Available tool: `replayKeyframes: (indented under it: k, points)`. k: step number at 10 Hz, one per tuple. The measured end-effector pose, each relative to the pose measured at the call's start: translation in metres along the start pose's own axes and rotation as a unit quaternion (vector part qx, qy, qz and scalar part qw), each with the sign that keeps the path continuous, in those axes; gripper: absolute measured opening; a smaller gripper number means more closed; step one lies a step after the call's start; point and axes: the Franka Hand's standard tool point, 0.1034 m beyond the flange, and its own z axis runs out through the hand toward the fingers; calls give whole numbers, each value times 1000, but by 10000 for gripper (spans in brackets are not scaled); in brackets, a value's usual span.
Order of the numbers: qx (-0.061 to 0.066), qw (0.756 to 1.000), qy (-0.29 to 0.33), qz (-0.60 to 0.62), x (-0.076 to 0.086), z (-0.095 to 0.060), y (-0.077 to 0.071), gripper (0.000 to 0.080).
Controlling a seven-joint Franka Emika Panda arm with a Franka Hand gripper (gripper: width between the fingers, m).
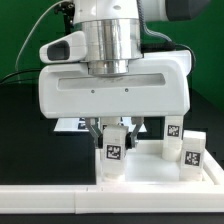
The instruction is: Assemble square table
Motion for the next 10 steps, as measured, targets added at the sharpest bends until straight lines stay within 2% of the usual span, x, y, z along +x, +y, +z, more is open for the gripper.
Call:
replayKeyframes:
  k: [2, 3, 5, 6, 7, 8, 10]
  points:
    - [-3, 993, 2, 122, 4, 2, -1, 284]
    - [-6, 976, -4, 219, 6, 2, 1, 284]
    - [-13, 916, -28, 400, -1, 3, -5, 284]
    - [-11, 876, -36, 481, -2, 3, -6, 284]
    - [-10, 860, -31, 510, -2, 4, -8, 284]
    - [-6, 851, -28, 525, -2, 4, -8, 284]
    - [-6, 859, -28, 511, -2, 4, -7, 284]
